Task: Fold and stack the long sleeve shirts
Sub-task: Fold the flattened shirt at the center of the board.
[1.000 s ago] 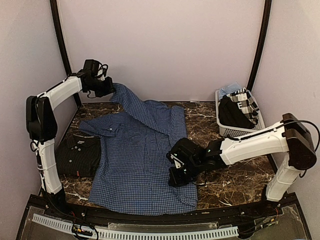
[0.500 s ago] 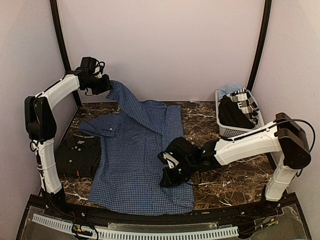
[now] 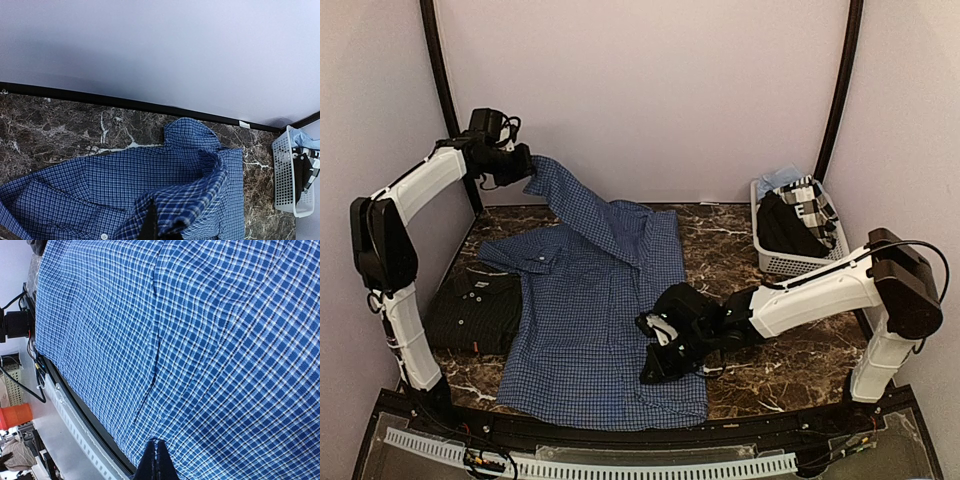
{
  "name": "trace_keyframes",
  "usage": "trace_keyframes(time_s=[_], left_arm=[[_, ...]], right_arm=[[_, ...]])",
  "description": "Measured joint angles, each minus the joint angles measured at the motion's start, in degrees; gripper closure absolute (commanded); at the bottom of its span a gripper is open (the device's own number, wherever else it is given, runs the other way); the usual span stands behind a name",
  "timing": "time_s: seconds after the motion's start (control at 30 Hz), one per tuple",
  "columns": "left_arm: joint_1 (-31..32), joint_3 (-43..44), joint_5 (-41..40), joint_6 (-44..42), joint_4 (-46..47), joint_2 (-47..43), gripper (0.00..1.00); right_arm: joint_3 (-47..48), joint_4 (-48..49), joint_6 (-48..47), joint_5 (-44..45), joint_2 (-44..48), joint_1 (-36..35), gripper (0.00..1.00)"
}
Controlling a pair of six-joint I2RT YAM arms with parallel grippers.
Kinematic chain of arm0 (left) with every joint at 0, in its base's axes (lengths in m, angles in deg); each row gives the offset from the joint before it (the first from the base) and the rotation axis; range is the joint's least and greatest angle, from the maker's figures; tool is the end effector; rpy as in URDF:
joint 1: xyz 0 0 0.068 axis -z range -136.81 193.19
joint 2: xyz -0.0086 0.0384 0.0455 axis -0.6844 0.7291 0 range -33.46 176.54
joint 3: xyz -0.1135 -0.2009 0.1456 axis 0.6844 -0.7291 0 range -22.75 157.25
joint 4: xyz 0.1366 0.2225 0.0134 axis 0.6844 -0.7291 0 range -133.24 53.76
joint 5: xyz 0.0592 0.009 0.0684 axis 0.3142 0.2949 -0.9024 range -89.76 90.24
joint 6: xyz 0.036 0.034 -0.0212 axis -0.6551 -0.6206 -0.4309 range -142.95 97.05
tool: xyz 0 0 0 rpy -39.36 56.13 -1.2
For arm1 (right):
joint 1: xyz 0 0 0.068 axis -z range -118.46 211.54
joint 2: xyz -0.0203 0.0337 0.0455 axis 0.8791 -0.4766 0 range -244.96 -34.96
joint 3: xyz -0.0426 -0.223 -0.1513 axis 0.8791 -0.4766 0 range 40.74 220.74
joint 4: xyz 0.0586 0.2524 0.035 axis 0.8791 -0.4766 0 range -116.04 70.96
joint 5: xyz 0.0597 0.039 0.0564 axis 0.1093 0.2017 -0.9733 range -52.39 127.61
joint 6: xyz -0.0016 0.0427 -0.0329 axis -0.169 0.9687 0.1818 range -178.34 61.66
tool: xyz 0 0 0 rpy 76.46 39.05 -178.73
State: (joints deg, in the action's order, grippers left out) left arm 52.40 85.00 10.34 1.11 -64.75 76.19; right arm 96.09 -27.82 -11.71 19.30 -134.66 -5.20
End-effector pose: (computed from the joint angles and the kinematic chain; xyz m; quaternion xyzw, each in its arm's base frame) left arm 0.4428 -0.0783 0.3588 -0.0683 0.8629 -0.2149 0.4523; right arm 0.1265 0.3225 0.1591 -0.2130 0.9134 0.3438 0.0454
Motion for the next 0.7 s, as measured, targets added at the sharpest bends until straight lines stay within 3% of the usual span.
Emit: trace_keyframes(time_s=[0.43, 0.7], left_arm=[[0.0, -8.7, 0.0, 0.1, 2.1, -5.4, 1.00], [0.0, -10.4, -0.2, 0.1, 2.3, -5.4, 1.00]], right_arm=[[-0.1, -0.1, 0.3, 0.1, 0.0, -0.9, 0.99], [9.4, -11.6, -2.8, 11.0, -3.8, -6.3, 0.69]])
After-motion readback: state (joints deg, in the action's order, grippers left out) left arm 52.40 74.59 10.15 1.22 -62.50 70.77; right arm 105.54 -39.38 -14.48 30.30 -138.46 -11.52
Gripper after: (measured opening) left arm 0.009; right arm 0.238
